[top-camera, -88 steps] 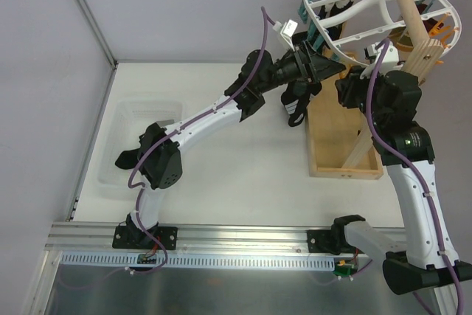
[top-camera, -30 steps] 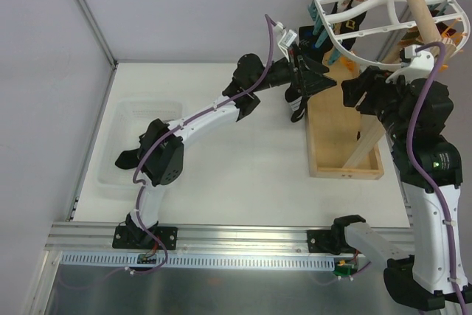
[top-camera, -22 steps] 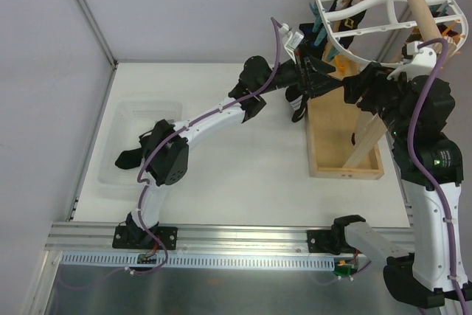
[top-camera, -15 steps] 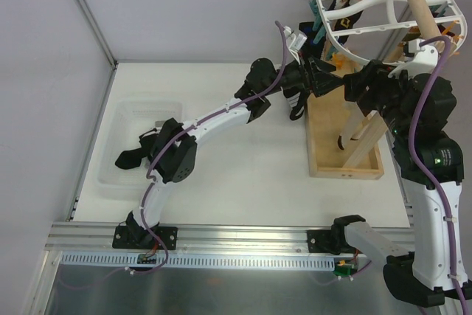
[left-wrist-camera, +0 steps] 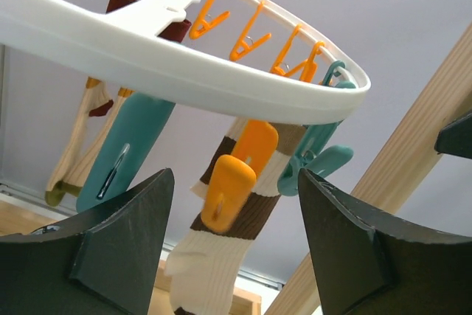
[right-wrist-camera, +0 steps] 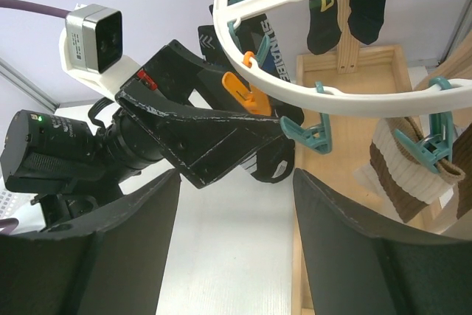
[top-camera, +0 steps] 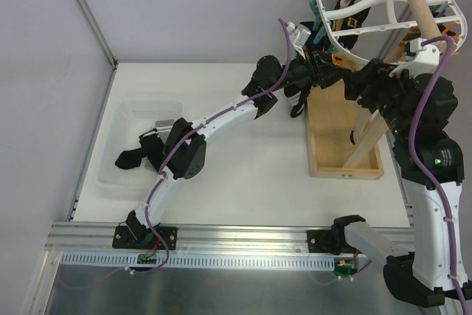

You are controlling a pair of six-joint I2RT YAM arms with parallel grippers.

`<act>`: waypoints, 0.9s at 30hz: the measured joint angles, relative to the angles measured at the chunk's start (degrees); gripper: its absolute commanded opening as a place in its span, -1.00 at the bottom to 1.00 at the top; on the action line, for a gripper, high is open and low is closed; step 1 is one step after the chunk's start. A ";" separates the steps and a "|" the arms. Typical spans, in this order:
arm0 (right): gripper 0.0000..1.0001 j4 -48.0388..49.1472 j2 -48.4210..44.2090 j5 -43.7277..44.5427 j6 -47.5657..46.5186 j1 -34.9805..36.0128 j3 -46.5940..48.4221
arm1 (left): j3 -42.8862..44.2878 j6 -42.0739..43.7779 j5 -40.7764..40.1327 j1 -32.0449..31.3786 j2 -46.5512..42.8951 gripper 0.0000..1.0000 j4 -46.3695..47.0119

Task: Clip the socks to the hanger
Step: Open the clamp at the hanger.

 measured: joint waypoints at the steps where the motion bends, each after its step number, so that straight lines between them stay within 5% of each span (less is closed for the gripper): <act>1: 0.33 0.02 0.00 0.00 0.00 0.00 0.00 | 0.20 0.04 -0.04 0.00 0.04 0.36 0.02; 6: 0.34 0.20 0.04 0.00 0.02 0.00 0.00 | 0.48 0.09 0.02 -0.02 0.44 0.13 0.48; 21: 0.34 0.87 0.24 0.00 0.11 0.00 0.00 | 0.48 0.15 0.04 -0.02 1.64 -0.12 1.84; 25: 0.34 0.87 0.26 0.00 0.11 0.00 0.00 | 0.48 0.09 0.04 -0.02 1.64 -0.35 2.01; 26: 0.35 0.90 0.28 0.00 0.11 0.00 0.00 | 0.48 0.11 0.04 -0.02 1.64 -0.66 2.03; 27: 0.35 0.94 0.35 0.00 0.11 0.00 0.00 | 0.48 -0.11 0.02 -0.02 1.64 -0.76 2.03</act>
